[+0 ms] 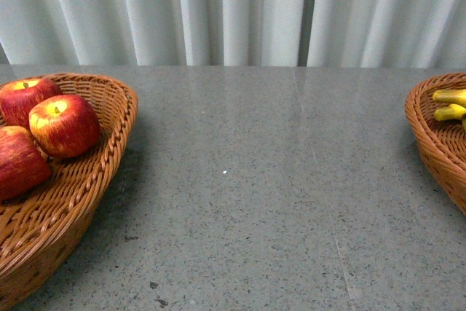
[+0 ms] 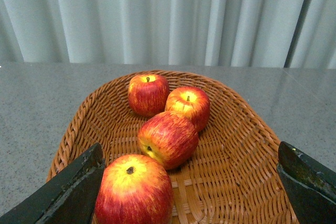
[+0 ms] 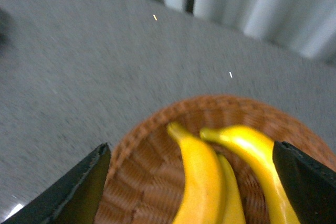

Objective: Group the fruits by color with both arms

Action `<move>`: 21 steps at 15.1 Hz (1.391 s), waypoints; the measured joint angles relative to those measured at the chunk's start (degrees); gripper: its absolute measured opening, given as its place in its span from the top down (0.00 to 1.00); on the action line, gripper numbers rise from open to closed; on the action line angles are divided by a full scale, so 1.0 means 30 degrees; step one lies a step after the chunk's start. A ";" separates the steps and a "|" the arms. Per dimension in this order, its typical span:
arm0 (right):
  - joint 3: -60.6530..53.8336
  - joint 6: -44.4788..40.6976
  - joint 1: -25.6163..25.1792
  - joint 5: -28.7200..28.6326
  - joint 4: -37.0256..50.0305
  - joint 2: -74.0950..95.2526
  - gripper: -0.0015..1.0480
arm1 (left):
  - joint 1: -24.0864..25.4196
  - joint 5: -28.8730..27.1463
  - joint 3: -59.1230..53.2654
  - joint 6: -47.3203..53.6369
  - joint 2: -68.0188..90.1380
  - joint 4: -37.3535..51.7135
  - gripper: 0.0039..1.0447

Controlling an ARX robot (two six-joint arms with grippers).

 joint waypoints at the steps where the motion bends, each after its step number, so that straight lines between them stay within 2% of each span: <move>1: 0.0000 0.0882 0.0539 -0.0889 0.0933 -0.1129 0.05 | 0.0000 0.0000 0.0000 0.0000 0.0000 0.0000 0.06; 3: -0.0379 0.3402 0.0721 -0.2273 0.2834 -0.2951 0.07 | 0.0000 0.0000 0.0000 0.0000 0.0000 0.0000 0.06; 4: -0.1370 0.4663 0.0903 -0.1275 0.5282 -0.3927 0.10 | 0.0000 0.0000 0.0000 0.0000 0.0000 0.0000 0.06; 5: -0.4226 0.6222 0.1260 0.3563 0.8837 -0.6222 0.24 | 0.0000 0.0000 0.0000 0.0000 0.0000 0.0007 0.06; 6: -0.6630 0.6870 0.1137 0.6273 0.9792 -0.8524 0.36 | 0.0000 0.0000 0.0000 0.0000 0.0000 0.0000 0.06; 7: -0.8597 0.7220 0.0532 0.6936 0.9508 -1.0761 0.48 | 0.0000 -0.0007 0.0000 0.0000 0.0000 0.0000 0.06; 9: -1.2364 0.7475 -0.0882 0.5778 0.9041 -1.4666 0.71 | 0.0000 0.0000 0.0000 0.0000 0.0000 0.0007 0.06; 10: -1.4309 0.7504 -0.1253 0.5530 0.9041 -1.6706 0.83 | 0.0000 0.0000 0.0000 0.0000 0.0000 0.0000 0.06; 11: -1.5467 0.7512 -0.0721 0.5901 0.9005 -1.7981 0.95 | 0.0000 -0.0015 0.0000 0.0000 0.0000 0.0000 0.06; 12: -1.5832 0.7526 -0.0109 0.6266 0.8998 -1.8411 0.98 | 0.0000 0.0000 0.0000 0.0000 0.0000 0.0007 0.06; 16: -1.7318 0.7577 0.1588 0.8036 0.8378 -2.0575 0.98 | 0.0000 0.0000 0.0000 0.0000 0.0000 0.0007 0.06; 17: -1.7660 0.7621 0.2703 0.9537 0.8043 -2.1179 0.98 | 0.0000 0.0000 0.0000 0.0000 0.0000 0.0000 0.06; 18: -1.7966 0.7628 0.3891 1.0105 0.7810 -2.1719 0.98 | 0.0000 0.0007 0.0000 0.0000 0.0000 0.0000 0.06; 21: -1.8425 0.7635 0.3869 1.0411 0.7155 -2.2862 0.98 | 0.0000 -0.0007 0.0000 0.0000 0.0000 0.0007 0.06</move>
